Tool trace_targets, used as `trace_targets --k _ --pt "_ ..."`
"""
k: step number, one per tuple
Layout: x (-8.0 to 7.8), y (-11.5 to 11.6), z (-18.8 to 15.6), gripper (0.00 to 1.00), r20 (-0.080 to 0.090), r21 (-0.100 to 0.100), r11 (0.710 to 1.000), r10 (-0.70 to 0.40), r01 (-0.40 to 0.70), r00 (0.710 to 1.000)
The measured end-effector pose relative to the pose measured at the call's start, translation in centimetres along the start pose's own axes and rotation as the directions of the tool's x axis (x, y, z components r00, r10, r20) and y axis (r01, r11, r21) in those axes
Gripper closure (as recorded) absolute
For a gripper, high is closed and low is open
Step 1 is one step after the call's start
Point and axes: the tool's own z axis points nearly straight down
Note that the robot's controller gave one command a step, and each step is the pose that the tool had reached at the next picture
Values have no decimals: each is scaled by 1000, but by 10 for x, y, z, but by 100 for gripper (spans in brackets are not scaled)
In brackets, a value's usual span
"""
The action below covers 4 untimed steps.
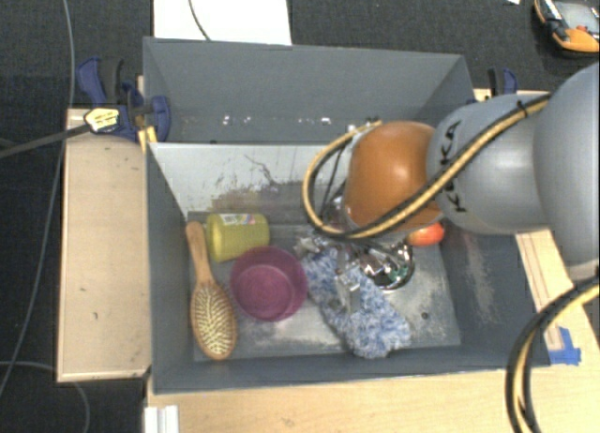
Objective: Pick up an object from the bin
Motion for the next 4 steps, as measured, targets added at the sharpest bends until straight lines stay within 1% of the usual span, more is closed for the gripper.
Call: trace_targets --k 1,2,3,4 --pt "2 1 -3 100 5 0 1000 9 -9 1000" --pt "2 1 -3 100 5 0 1000 10 -10 1000" --pt "4 2 -38 100 -4 -3 1000 13 -13 1000" --pt "1 1 -74 100 5 1 1000 16 -16 1000"
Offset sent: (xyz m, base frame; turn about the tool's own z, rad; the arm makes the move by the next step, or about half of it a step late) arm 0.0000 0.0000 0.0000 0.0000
